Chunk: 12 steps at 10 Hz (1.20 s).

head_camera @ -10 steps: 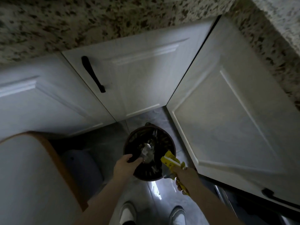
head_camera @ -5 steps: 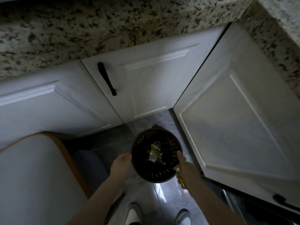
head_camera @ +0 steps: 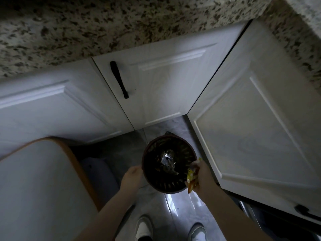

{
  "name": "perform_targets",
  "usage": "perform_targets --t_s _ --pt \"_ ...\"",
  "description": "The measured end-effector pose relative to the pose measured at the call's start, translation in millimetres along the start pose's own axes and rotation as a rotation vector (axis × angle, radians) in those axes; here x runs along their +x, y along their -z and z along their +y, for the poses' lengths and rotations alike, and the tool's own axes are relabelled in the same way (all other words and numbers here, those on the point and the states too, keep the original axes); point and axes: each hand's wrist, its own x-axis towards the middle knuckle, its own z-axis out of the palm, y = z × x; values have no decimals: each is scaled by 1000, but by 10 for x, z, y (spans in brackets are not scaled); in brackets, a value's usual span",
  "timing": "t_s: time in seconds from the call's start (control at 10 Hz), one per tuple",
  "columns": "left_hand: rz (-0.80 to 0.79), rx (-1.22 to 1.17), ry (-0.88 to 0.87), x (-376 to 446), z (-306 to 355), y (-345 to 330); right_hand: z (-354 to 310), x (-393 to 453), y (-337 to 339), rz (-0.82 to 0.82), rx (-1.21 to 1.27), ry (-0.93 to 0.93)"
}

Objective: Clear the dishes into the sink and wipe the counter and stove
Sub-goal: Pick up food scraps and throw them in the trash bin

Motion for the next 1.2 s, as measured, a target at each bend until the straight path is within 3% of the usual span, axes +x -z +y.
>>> perform_targets --t_s 0.1,0.3,0.4,0.5,0.7,1.0,1.2 --pt "30 29 -24 48 -49 -24 19 -2 10 -12 -11 -6" --pt "-56 62 -14 61 -74 -12 70 28 -39 102 -103 -11" --pt "-73 135 53 70 -70 -34 37 11 -45 121 -136 -19" --pt "-58 -15 57 37 -17 -43 -8 -16 -31 89 -202 -74" --pt "-84 -65 31 -9 -28 -87 33 -62 84 105 -235 -125" --pt "-133 -108 -66 -262 275 -40 -279 -496 88 -35 -180 -29" --pt "-136 -223 -70 -696 848 13 -763 -1131 76 -121 -170 69"
